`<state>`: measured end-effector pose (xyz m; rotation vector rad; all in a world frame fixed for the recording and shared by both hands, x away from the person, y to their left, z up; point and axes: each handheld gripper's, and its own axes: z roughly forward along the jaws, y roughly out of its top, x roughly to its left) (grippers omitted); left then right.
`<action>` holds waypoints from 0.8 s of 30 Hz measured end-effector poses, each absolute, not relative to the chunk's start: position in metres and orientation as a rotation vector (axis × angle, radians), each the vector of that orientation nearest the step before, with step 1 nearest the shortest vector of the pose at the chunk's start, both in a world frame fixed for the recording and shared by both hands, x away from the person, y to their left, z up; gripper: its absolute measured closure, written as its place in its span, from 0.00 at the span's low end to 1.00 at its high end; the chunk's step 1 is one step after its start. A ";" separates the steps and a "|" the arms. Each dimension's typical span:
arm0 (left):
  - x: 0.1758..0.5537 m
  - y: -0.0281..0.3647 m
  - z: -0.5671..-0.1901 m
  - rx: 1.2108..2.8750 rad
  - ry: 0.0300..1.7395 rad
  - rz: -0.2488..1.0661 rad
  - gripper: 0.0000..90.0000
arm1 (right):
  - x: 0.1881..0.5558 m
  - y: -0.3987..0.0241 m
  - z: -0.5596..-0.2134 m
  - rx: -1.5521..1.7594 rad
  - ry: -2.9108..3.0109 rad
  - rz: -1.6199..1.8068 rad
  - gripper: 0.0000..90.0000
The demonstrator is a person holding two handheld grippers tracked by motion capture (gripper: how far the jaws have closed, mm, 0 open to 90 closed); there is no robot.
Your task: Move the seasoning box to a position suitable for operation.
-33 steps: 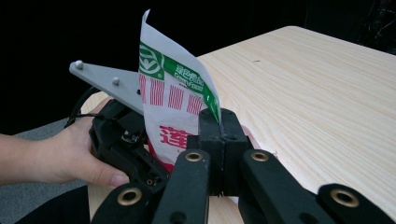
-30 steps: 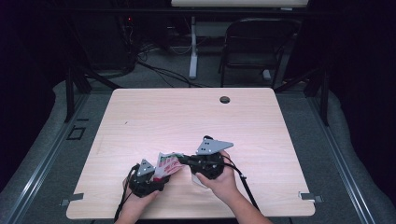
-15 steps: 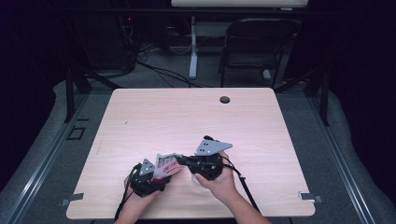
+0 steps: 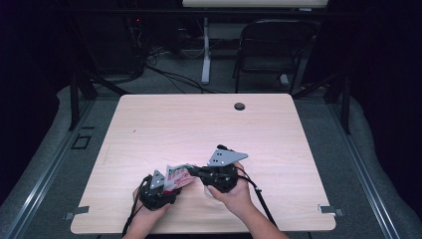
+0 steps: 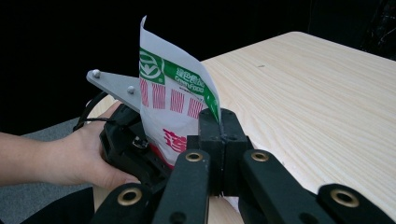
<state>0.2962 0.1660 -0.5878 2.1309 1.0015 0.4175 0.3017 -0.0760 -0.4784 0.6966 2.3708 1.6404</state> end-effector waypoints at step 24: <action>0.293 0.164 -0.587 2.143 0.956 0.435 0.71 | 0.301 -0.078 -0.479 0.688 2.373 1.647 1.00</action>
